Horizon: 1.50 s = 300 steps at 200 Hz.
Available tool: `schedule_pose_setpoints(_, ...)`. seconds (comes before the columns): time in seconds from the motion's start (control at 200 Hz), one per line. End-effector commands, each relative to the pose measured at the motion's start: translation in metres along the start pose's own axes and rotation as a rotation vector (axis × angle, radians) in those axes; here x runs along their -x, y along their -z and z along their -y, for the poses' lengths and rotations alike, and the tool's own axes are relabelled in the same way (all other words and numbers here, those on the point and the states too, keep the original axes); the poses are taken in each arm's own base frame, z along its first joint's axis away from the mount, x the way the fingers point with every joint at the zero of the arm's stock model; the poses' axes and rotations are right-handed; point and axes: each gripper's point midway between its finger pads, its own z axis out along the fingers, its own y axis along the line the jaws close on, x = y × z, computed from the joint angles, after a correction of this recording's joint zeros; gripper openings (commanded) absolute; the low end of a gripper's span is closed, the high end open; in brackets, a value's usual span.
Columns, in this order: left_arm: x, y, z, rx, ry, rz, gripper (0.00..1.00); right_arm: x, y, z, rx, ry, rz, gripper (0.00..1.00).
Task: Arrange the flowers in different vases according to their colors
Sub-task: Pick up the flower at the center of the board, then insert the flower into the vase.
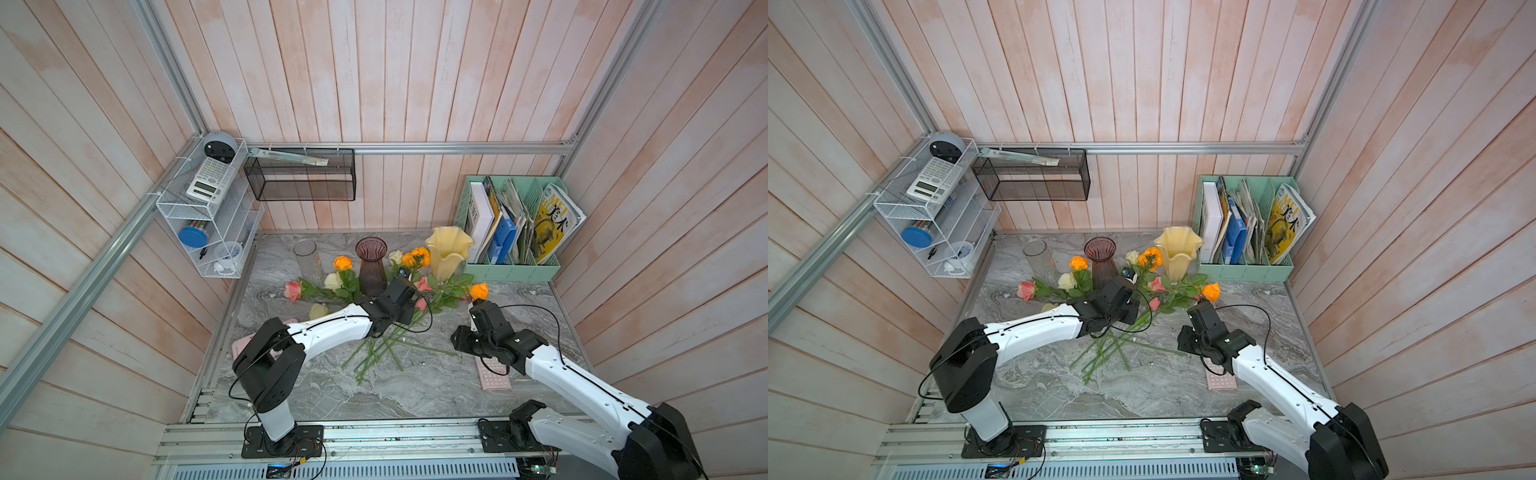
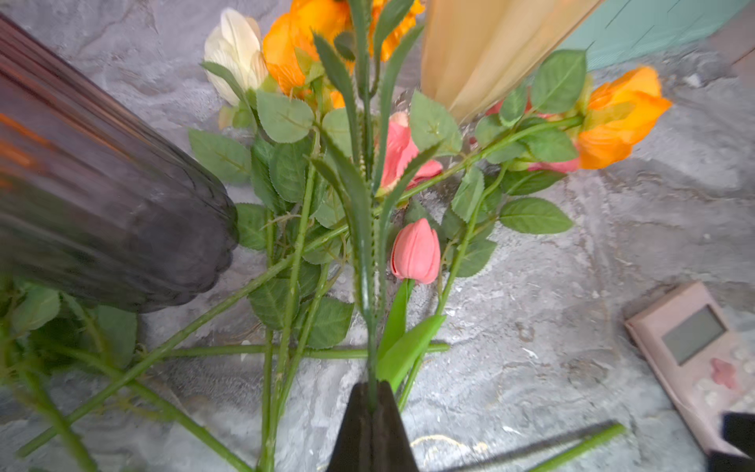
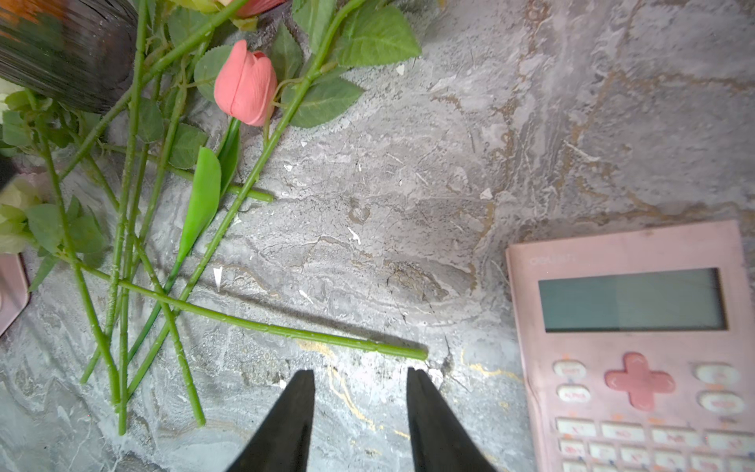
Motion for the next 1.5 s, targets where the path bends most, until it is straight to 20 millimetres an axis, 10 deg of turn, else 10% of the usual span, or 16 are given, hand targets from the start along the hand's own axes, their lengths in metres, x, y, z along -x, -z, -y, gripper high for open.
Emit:
schedule_pose_setpoints(0.0, 0.003, 0.031, 0.010, -0.059, 0.003, 0.029, 0.00, 0.003, -0.002, 0.003, -0.016, 0.006, 0.011, 0.43)
schedule_pose_setpoints(0.25, 0.028, 0.120, 0.018, -0.212, 0.025, 0.195, 0.00, 0.004, -0.005, 0.004, -0.020, 0.006, 0.008, 0.43)
schedule_pose_setpoints(0.795, 0.220, 0.243, -0.033, 0.060, -0.010, 0.917, 0.00, 0.008, -0.014, -0.002, -0.027, 0.005, -0.021, 0.43)
schedule_pose_setpoints(1.02, 0.261, 0.220, -0.057, 0.180, -0.064, 1.052, 0.00, 0.007, -0.024, -0.005, -0.026, 0.006, -0.053, 0.43)
schedule_pose_setpoints(1.495, 0.284, 0.139, -0.107, 0.358, -0.109, 1.147, 0.00, -0.001, -0.045, -0.011, -0.048, 0.059, -0.182, 0.42)
